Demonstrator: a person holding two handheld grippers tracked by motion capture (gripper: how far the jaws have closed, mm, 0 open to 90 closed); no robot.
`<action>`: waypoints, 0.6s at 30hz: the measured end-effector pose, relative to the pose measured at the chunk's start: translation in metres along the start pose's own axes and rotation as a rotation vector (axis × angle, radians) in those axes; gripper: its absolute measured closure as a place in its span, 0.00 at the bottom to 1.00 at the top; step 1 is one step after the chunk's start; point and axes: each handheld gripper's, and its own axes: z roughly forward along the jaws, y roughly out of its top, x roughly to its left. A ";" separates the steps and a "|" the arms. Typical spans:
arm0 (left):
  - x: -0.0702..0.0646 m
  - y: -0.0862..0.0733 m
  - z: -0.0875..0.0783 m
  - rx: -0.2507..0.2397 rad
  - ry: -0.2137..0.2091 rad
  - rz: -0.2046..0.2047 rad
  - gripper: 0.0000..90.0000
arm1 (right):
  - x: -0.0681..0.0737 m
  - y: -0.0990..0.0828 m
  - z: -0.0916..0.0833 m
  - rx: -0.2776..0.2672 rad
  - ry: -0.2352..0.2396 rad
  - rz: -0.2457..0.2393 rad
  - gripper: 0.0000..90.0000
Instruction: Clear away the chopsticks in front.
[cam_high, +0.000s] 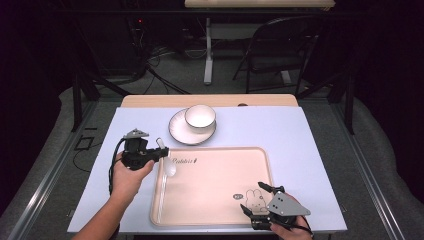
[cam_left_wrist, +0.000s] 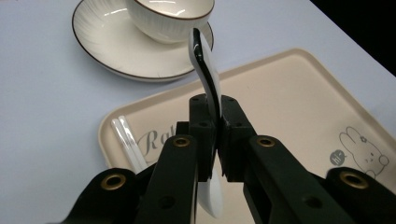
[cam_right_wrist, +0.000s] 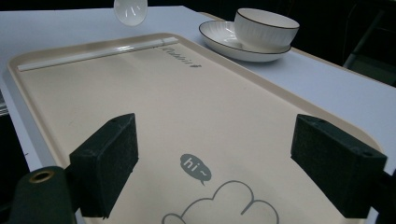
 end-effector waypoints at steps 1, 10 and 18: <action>-0.001 -0.003 0.000 0.003 0.000 0.003 0.95 | 0.000 0.000 0.000 0.000 0.000 0.000 0.16; -0.009 -0.022 -0.001 0.036 -0.014 0.025 0.95 | 0.000 0.000 0.000 0.001 -0.002 -0.003 0.16; -0.012 -0.036 -0.001 0.066 -0.014 0.028 0.95 | 0.000 0.000 0.000 0.001 -0.001 -0.005 0.16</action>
